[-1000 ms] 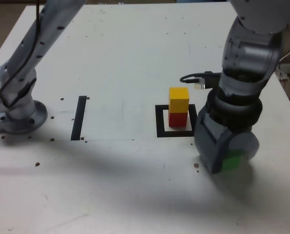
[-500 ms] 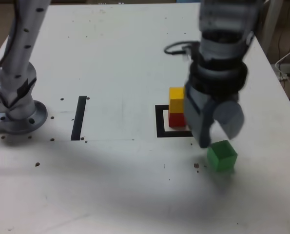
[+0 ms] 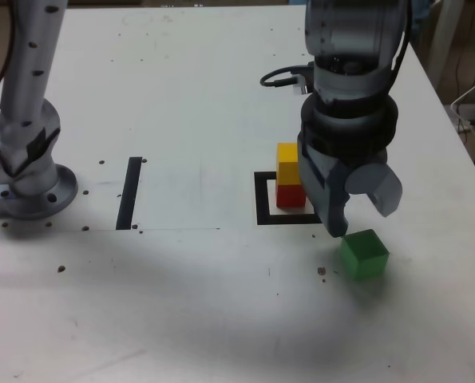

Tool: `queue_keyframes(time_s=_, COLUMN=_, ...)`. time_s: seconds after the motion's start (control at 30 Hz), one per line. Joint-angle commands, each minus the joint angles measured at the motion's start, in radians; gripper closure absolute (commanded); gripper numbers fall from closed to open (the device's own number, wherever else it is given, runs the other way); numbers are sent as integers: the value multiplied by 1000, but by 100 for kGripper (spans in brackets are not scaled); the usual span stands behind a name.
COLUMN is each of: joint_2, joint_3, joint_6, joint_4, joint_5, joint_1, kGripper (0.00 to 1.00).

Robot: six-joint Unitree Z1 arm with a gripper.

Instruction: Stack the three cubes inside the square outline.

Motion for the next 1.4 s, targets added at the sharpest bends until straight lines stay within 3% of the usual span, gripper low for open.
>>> queue_keyframes(time_s=0.0, joint_2=12, joint_3=-5, joint_6=-7, joint_4=-3, joint_5=4, joint_1=-2, kGripper=1)
queue_keyframes(time_s=0.93, joint_2=184, joint_3=-101, joint_6=-28, joint_4=-39, joint_5=-4, joint_1=-2, kGripper=1)
queue_keyframes(time_s=1.2, joint_2=160, joint_3=-89, joint_6=-33, joint_4=-22, joint_5=-2, joint_1=-6, kGripper=2)
queue_keyframes(time_s=1.37, joint_2=95, joint_3=-93, joint_6=-45, joint_4=20, joint_5=30, joint_1=-16, kGripper=1)
